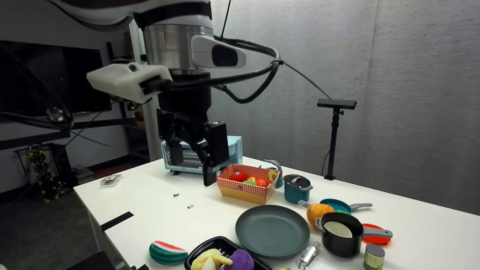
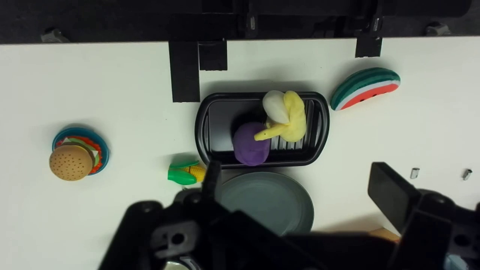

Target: Pick the yellow and green object and put it in the cup

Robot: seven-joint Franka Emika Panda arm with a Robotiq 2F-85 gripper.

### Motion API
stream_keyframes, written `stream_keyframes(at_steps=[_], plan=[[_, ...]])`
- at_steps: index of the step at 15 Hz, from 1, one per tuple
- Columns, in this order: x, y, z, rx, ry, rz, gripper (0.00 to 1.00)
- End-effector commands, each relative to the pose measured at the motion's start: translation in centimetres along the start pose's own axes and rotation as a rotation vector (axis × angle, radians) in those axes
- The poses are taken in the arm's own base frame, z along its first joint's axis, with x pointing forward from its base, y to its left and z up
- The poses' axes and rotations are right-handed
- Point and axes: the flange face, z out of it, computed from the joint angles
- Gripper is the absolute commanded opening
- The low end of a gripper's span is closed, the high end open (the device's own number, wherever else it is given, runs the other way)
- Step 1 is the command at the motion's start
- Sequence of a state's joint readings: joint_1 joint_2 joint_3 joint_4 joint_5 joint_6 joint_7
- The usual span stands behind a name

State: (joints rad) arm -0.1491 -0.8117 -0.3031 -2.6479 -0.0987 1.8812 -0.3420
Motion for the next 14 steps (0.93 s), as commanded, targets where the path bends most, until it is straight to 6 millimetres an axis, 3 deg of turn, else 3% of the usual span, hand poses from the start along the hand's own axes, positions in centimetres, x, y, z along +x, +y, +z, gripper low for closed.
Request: stream_keyframes(at_steps=[1,8,14], plan=[[-0.6,0.2,0.8,0.014,-0.034,-0.119,1.00],[0.1,0.5,5.1,0.007,-0.111,-0.330,1.00],[2.0,1.1,9.1,0.001,-0.137,-0.436,1.00]])
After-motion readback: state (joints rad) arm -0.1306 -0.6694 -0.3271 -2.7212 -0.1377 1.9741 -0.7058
